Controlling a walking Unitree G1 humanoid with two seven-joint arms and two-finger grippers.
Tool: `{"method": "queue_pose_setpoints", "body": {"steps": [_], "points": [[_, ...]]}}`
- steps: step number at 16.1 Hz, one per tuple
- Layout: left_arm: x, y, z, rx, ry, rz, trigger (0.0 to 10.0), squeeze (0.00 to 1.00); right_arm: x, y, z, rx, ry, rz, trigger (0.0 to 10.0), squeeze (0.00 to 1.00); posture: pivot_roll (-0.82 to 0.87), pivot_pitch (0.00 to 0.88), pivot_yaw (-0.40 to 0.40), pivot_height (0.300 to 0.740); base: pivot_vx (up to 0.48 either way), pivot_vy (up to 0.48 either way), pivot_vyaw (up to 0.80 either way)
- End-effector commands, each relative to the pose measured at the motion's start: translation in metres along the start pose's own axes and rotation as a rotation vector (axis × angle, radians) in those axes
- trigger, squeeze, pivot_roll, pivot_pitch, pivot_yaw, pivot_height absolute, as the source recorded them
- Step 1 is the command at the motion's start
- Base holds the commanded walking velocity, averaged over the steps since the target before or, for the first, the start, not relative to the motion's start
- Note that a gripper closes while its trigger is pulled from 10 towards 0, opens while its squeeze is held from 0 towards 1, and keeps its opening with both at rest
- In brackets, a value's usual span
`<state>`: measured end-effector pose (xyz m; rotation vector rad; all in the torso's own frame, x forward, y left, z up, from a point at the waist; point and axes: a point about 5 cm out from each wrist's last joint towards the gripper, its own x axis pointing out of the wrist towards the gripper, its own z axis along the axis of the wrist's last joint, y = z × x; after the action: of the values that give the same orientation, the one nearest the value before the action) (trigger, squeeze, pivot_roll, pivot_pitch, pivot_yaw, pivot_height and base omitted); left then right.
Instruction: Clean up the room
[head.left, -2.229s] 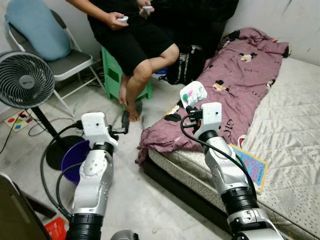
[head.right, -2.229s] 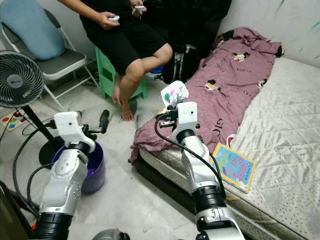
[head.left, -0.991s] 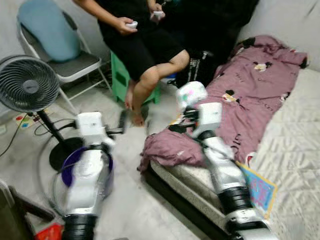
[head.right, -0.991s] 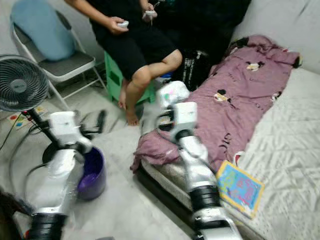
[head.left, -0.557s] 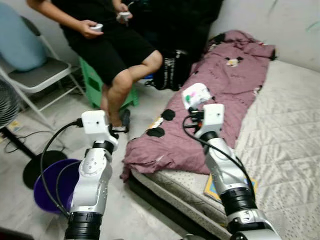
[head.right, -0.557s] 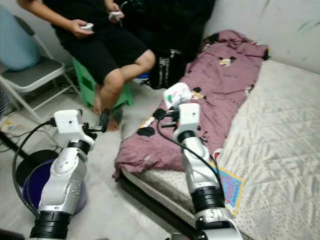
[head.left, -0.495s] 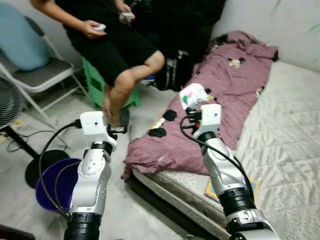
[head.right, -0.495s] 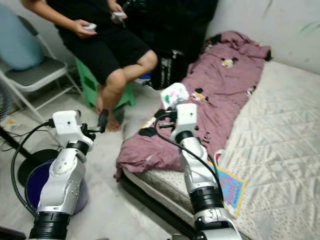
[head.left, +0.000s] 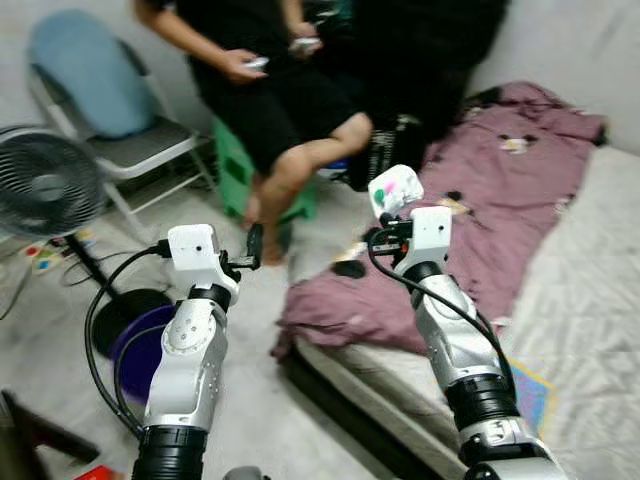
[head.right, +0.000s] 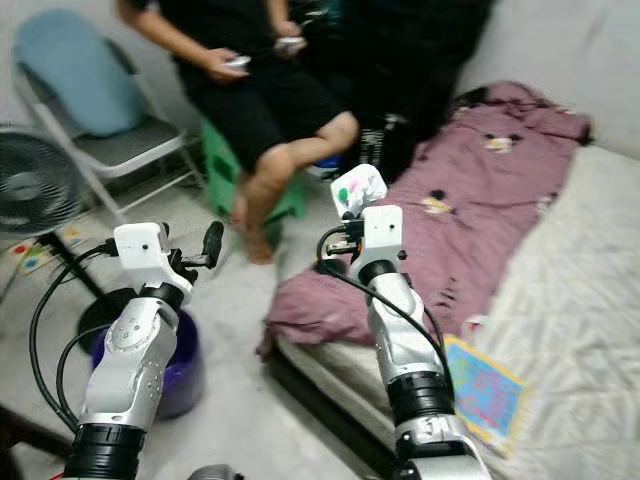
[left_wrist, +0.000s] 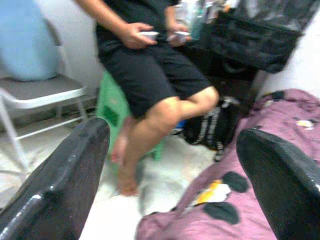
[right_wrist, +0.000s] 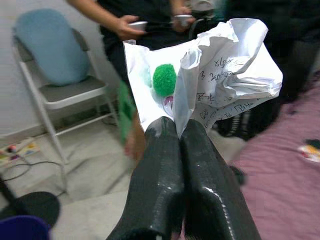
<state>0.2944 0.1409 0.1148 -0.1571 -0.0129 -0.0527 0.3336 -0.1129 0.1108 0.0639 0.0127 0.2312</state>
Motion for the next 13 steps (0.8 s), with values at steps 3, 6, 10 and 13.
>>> {"method": "queue_pose_setpoints", "body": {"steps": [3, 6, 10, 13], "points": [[0.0012, 0.0025, 0.0017, 0.008, -0.005, 0.006, 10.0, 0.00, 0.0028, 0.0034, 0.0033, -0.001, -0.011, 0.016, 10.0, 0.00, -0.03, 0.000, 0.018, 0.740, 0.000, 0.480, 0.00], [0.0025, 0.0020, 0.0041, 0.006, -0.021, 0.001, 10.0, 0.00, 0.0046, 0.0031, 0.0039, 0.000, -0.010, 0.014, 10.0, 0.00, -0.03, 0.000, 0.019, 0.740, 0.000, 0.480, 0.00], [0.0027, 0.0012, 0.0051, 0.013, -0.024, -0.001, 10.0, 0.00, 0.0047, 0.0033, 0.0049, -0.004, -0.015, 0.015, 10.0, 0.00, -0.04, 0.000, 0.020, 0.740, 0.000, 0.000, 0.00], [0.0030, 0.0004, 0.0050, 0.013, -0.027, -0.007, 10.0, 0.00, 0.0050, 0.0022, 0.0050, 0.004, -0.017, 0.011, 10.0, 0.00, -0.04, 0.000, 0.020, 0.740, 0.000, 0.000, 0.00]]}}
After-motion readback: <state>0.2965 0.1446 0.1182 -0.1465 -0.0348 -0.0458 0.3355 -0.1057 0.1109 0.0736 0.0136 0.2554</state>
